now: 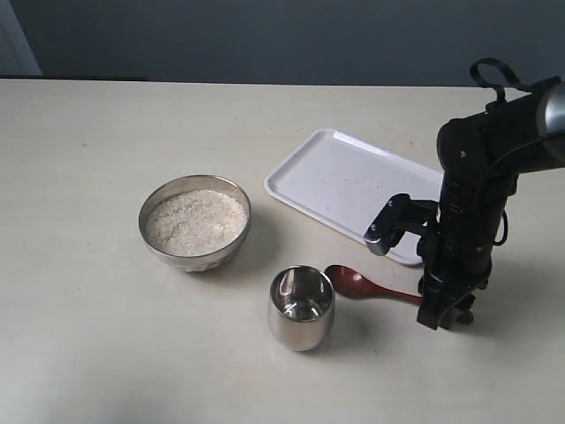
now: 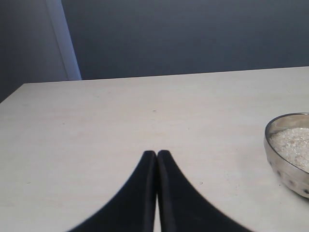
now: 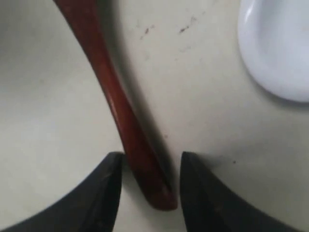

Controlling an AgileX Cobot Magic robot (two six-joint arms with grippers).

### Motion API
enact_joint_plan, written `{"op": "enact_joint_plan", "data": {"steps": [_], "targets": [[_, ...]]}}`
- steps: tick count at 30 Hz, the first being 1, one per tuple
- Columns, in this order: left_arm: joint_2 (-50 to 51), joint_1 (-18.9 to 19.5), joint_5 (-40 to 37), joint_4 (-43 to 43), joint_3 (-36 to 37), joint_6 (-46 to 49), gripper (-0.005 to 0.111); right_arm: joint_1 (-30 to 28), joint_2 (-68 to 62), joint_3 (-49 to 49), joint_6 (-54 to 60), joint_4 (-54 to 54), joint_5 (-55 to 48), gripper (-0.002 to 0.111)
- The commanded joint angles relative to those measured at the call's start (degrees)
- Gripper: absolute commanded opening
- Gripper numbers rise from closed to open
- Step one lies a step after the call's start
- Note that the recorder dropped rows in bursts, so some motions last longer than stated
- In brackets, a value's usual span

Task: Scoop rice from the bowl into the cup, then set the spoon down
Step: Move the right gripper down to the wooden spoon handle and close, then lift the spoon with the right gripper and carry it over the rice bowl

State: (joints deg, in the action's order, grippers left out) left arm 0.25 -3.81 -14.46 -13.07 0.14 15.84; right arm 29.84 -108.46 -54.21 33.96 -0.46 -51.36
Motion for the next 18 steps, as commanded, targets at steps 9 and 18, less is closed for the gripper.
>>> {"op": "enact_joint_plan", "data": {"steps": [9, 18], "targets": [[-0.25, 0.27, 0.67, 0.25, -0.14, -0.27, 0.001, 0.17, -1.54, 0.19, 0.13, -0.30, -0.15, 0.000], [-0.25, 0.27, 0.67, 0.25, -0.14, -0.27, 0.001, 0.26, 2.51, 0.19, 0.13, 0.12, -3.16, 0.000]]}}
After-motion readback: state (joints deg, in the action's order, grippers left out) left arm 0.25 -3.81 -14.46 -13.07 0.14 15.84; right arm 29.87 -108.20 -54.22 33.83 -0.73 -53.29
